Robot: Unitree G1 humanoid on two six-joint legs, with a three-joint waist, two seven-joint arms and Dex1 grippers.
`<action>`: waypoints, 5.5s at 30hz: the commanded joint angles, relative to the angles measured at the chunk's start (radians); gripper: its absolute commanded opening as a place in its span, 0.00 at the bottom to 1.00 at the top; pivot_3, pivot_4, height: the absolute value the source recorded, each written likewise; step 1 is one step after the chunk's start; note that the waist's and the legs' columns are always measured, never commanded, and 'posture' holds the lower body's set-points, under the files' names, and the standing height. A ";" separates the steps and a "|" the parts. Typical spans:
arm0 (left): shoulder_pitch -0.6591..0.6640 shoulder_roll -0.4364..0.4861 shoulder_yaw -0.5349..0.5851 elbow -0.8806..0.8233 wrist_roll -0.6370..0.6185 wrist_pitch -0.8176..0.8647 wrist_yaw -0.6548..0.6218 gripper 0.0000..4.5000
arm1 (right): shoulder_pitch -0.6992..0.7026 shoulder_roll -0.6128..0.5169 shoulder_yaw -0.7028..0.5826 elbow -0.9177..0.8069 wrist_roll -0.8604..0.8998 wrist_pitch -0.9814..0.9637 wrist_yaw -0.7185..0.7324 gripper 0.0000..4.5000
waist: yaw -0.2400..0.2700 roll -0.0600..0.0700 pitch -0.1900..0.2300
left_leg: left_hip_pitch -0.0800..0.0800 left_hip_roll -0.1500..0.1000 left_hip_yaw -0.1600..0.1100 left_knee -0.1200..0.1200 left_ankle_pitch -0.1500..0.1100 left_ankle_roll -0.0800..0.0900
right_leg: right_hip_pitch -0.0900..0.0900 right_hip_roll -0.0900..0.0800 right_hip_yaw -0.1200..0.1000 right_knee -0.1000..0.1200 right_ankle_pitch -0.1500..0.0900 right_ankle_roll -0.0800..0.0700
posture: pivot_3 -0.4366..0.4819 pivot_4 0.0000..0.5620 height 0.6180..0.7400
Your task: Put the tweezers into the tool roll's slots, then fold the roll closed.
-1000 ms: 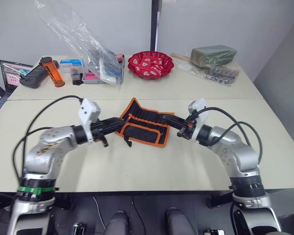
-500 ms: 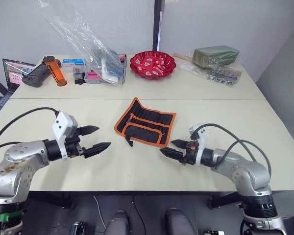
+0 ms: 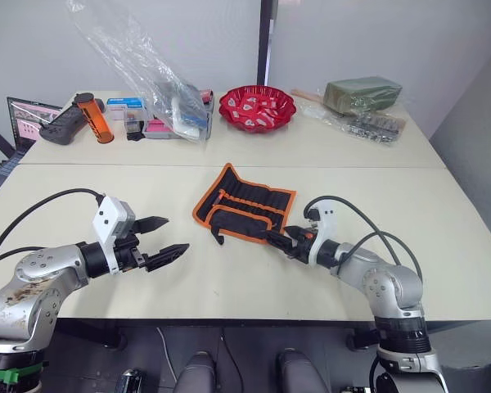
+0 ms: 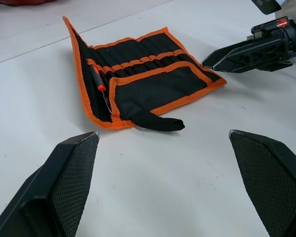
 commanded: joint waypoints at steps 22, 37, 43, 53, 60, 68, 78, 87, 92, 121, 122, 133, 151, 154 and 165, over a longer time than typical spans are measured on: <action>-0.029 0.025 -0.034 -0.019 0.026 -0.048 -0.006 1.00 | -0.042 0.129 -0.103 0.057 0.092 0.067 -0.073 0.36 | -0.012 0.000 0.000 | 0.000 0.001 0.000 -0.001 0.000 0.000 | 0.000 0.001 0.000 0.000 0.000 0.000 | 0.48 0.27 1.00; -0.028 0.020 -0.082 0.034 0.080 -0.099 -0.019 1.00 | -0.008 -0.048 -0.129 -0.024 0.186 0.156 0.018 0.00 | 0.001 0.001 0.000 | 0.000 0.000 0.000 0.000 0.000 0.000 | 0.000 0.000 0.000 0.000 0.000 0.000 | 0.48 0.27 1.00; -0.027 0.017 -0.095 0.042 0.084 -0.110 -0.026 1.00 | -0.041 -0.188 -0.127 -0.005 0.198 0.227 0.071 0.00 | 0.000 0.001 0.001 | 0.000 0.001 0.000 0.000 0.000 0.000 | 0.000 0.001 0.000 0.000 0.000 0.000 | 0.48 0.27 1.00; -0.028 0.003 -0.115 0.027 0.083 -0.106 -0.018 1.00 | -0.100 -0.141 -0.151 0.003 0.254 0.349 0.019 0.19 | -0.001 0.001 0.001 | 0.000 0.001 0.001 0.000 0.000 0.000 | 0.000 0.001 0.000 0.000 0.000 0.000 | 0.48 0.27 1.00; -0.034 0.010 -0.118 0.032 0.085 -0.106 -0.025 1.00 | -0.102 -0.079 -0.277 0.024 0.311 0.401 -0.052 0.42 | 0.001 0.001 0.001 | -0.001 0.000 0.001 0.000 0.000 0.000 | -0.001 0.001 0.000 0.000 0.000 0.000 | 0.48 0.27 1.00; -0.062 0.014 -0.133 0.051 0.097 -0.109 -0.038 1.00 | -0.107 -0.020 -0.370 0.075 0.354 0.430 -0.120 0.42 | 0.000 0.001 0.001 | -0.001 0.001 0.001 0.000 0.000 0.000 | -0.001 0.001 0.000 0.000 0.000 0.000 | 0.48 0.27 1.00; -0.052 0.021 -0.123 0.045 0.093 -0.096 -0.036 1.00 | -0.126 0.019 -0.461 0.101 0.427 0.469 -0.174 0.00 | -0.001 0.001 0.001 | -0.001 0.001 0.001 0.000 0.000 0.000 | -0.001 0.001 0.000 0.000 0.000 0.000 | 0.48 0.27 1.00; -0.035 0.018 -0.121 0.035 0.090 -0.095 -0.027 1.00 | -0.182 -0.037 -0.429 0.133 0.471 0.523 -0.143 0.00 | -0.001 0.002 0.001 | -0.001 0.001 0.001 0.000 0.000 0.000 | -0.001 0.001 0.000 0.000 0.000 0.000 | 0.48 0.27 1.00; -0.025 0.014 -0.119 0.026 0.088 -0.092 -0.018 1.00 | -0.228 -0.054 -0.327 0.164 0.407 0.527 -0.138 0.00 | -0.004 0.002 0.001 | -0.001 0.001 0.001 -0.001 0.000 0.000 | -0.001 0.001 0.000 0.000 0.000 0.000 | 0.48 0.27 1.00; 0.041 -0.003 -0.117 -0.053 0.071 -0.071 0.038 1.00 | -0.274 0.119 -0.157 0.359 0.185 0.318 -0.068 0.35 | -0.018 0.003 0.001 | 0.000 0.001 0.001 -0.001 0.000 0.000 | -0.001 0.001 0.000 0.001 0.000 -0.001 | 0.48 0.27 1.00; 0.039 -0.001 -0.117 -0.053 0.070 -0.068 0.038 1.00 | -0.271 0.120 -0.162 0.355 0.196 0.322 -0.055 0.43 | -0.018 0.003 0.001 | 0.000 0.001 0.001 -0.001 0.000 0.000 | -0.001 0.001 0.000 0.001 0.000 -0.001 | 0.48 0.27 1.00; 0.010 0.007 -0.130 -0.044 0.063 -0.053 0.013 1.00 | -0.260 0.033 -0.092 0.337 0.201 0.286 0.124 1.00 | -0.014 0.003 0.001 | 0.000 0.001 0.001 0.000 0.000 0.000 | 0.000 0.001 0.000 0.001 0.000 -0.001 | 0.48 0.27 1.00; -0.097 -0.011 -0.050 -0.023 -0.088 0.018 0.015 1.00 | -0.223 -0.115 0.163 0.365 -0.083 -0.250 0.507 0.65 | -0.022 0.003 0.001 | 0.000 0.001 0.001 0.000 0.000 0.000 | -0.001 0.001 0.000 0.000 0.000 0.000 | 0.48 0.27 1.00; -0.091 -0.007 -0.053 -0.025 -0.085 0.014 0.012 1.00 | -0.222 -0.107 0.196 0.387 -0.132 -0.344 0.549 0.45 | -0.022 0.003 0.001 | 0.000 0.001 0.001 0.000 0.000 0.000 | -0.001 0.001 0.000 0.000 0.000 0.000 | 0.48 0.27 1.00; -0.057 -0.008 -0.042 -0.024 -0.080 0.009 0.032 1.00 | -0.177 -0.159 0.401 0.574 -0.493 -0.786 0.594 0.01 | -0.020 0.002 0.001 | 0.003 0.001 0.001 0.000 0.000 0.000 | 0.002 0.001 0.000 0.000 0.000 0.000 | 0.48 0.27 1.00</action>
